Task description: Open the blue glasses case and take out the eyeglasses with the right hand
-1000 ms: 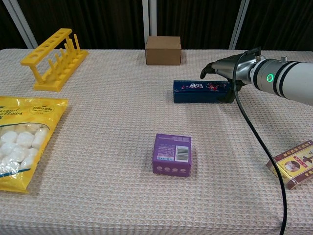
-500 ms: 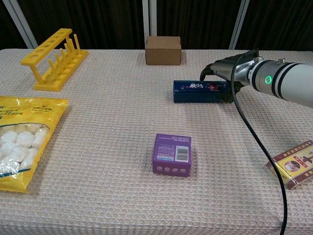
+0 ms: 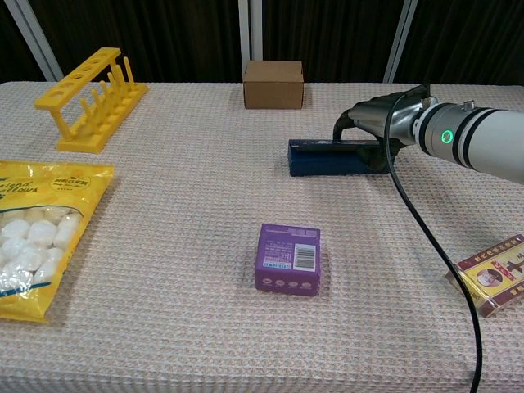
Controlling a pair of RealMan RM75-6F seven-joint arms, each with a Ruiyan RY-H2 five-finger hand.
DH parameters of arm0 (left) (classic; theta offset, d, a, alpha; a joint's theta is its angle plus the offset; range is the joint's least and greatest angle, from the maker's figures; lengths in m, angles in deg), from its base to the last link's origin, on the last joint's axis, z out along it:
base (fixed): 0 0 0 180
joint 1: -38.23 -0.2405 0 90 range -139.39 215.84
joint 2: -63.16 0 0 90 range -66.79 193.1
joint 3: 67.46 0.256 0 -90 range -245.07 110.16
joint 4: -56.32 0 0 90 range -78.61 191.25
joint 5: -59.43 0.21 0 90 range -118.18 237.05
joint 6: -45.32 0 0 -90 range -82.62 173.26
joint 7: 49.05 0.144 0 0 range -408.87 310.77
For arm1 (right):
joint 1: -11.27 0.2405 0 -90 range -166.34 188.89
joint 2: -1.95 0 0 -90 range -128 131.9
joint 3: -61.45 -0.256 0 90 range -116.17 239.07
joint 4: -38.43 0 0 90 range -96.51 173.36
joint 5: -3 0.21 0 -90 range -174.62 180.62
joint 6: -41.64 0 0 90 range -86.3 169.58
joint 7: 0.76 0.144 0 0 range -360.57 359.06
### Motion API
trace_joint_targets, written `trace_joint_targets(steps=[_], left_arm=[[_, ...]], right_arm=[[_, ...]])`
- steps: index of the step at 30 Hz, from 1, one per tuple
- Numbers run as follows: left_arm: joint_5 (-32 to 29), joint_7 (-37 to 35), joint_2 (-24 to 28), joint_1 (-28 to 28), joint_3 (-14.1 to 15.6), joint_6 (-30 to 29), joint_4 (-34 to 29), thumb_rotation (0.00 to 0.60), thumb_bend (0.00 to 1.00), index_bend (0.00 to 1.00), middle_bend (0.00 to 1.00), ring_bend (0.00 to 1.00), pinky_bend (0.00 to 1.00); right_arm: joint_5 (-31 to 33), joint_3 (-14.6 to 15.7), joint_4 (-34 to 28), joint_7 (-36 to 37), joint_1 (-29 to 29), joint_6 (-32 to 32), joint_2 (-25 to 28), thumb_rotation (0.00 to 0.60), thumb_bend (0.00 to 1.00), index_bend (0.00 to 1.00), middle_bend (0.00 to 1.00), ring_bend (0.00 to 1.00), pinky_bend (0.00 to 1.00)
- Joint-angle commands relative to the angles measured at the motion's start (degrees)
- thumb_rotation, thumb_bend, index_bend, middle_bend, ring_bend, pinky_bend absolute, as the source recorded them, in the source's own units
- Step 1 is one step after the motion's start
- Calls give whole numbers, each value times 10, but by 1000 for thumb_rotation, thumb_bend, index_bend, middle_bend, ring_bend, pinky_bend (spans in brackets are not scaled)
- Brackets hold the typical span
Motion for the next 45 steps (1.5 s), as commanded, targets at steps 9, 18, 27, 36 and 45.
trace_joint_targets(steps=[9, 18, 27, 36, 45], left_arm=[[6, 6, -1, 4, 0, 4, -4, 600, 125, 91, 74, 45, 105], [0, 5, 0, -2, 2, 1, -8, 600, 124, 91, 74, 45, 105], [9, 12, 0, 0, 2, -2, -11, 600, 125, 91, 74, 45, 105], [17, 26, 2, 2, 2, -4, -24, 600, 125, 92, 74, 45, 104], [18, 32, 2, 2, 2, -5, -28, 600, 125, 91, 74, 45, 105]], right_arm=[[22, -15, -2, 21, 11, -17, 19, 600, 713, 316, 147, 0, 0], [0, -36, 22, 46, 9, 25, 2, 600, 625, 74, 67, 0, 0], [-112, 30, -109, 104, -61, 44, 95, 600, 775, 265, 62, 0, 0], [-140, 54, -91, 121, -88, 38, 102, 600, 793, 295, 66, 0, 0], [-192, 72, -114, 124, -102, 36, 103, 600, 786, 296, 66, 0, 0]])
